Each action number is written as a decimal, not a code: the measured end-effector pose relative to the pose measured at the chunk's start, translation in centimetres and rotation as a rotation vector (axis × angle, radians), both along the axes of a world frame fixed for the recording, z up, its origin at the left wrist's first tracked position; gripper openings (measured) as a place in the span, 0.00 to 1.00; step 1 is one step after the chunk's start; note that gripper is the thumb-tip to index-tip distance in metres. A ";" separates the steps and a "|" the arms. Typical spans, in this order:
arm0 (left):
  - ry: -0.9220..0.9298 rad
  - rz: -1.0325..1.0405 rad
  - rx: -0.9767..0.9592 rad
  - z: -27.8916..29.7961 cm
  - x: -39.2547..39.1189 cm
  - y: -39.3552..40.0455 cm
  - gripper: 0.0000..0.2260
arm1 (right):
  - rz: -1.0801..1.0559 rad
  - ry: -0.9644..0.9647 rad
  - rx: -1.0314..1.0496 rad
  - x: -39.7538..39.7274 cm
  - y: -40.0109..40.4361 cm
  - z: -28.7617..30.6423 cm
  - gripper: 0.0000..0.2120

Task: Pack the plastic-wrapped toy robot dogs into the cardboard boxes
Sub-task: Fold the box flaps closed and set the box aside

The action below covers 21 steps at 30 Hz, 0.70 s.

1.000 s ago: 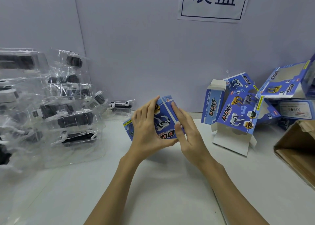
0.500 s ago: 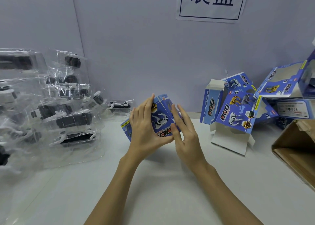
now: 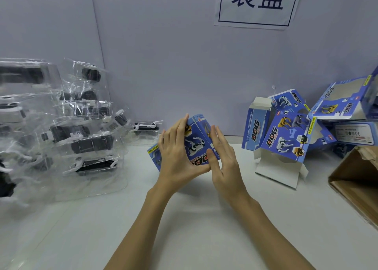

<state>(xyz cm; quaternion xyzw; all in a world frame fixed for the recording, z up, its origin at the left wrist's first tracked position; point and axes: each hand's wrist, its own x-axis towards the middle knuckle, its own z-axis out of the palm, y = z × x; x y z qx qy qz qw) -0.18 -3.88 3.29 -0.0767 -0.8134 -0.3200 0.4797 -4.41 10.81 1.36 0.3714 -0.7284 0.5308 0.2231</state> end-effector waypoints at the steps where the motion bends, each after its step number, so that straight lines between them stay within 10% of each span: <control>1: -0.007 -0.001 -0.003 0.0 0.1 -0.1 0.51 | -0.029 0.016 0.018 0.1 0.0 0.1 0.27; 21: -0.016 0.024 -0.164 -0.6 0.1 1.5 0.47 | -0.048 0.058 0.050 -0.2 0.6 0.4 0.29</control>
